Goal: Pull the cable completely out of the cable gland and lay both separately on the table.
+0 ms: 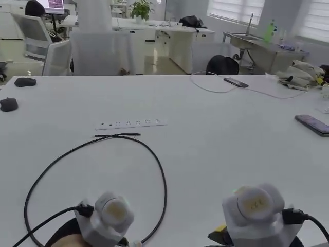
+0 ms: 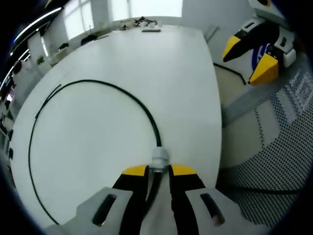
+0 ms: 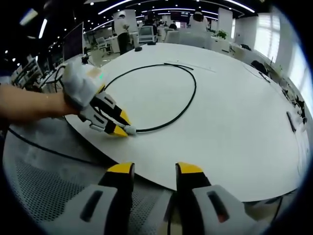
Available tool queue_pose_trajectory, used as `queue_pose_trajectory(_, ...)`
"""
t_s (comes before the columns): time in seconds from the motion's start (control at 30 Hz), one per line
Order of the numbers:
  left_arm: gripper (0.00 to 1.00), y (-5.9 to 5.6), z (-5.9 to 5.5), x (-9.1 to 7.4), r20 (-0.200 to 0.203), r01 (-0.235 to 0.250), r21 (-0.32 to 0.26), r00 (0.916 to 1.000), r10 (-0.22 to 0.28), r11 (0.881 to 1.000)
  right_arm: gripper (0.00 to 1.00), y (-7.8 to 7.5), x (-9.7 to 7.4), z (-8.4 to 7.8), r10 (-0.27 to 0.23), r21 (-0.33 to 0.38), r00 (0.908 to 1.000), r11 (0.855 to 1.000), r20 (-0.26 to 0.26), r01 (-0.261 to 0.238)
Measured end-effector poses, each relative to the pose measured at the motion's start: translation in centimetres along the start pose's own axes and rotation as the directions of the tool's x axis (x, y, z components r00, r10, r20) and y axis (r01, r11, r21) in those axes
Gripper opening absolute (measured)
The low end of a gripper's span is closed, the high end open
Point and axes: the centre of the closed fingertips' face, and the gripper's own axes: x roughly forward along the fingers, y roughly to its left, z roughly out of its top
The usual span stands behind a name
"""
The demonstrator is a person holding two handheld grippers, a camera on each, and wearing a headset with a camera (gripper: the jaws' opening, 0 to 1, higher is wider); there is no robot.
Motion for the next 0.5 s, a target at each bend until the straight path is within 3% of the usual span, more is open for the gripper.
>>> queue_pose_trajectory(0.1, 0.17, 0.0, 0.1, 0.0, -0.003, -0.001, 0.004, 1.0, 0.001, 1.0, 0.35, 0.0, 0.0, 0.0, 0.0, 0.001, 1.0, 1.0, 0.001, 0.0)
queue_pose_trajectory(0.23, 0.17, -0.1, 0.7, -0.6, 0.025, -0.004, 0.006, 0.9997, 0.004, 1.0, 0.35, 0.0, 0.0, 0.0, -0.001, -0.001, 1.0, 1.0, 0.003, 0.001)
queue_pose_trajectory(0.5, 0.17, 0.0, 2.4, -3.0, 0.082, 0.005, -0.043, 0.9966, -0.001, 0.999, 0.35, 0.1, 0.0, 0.1, 0.001, -0.005, 1.0, 1.0, 0.007, -0.001)
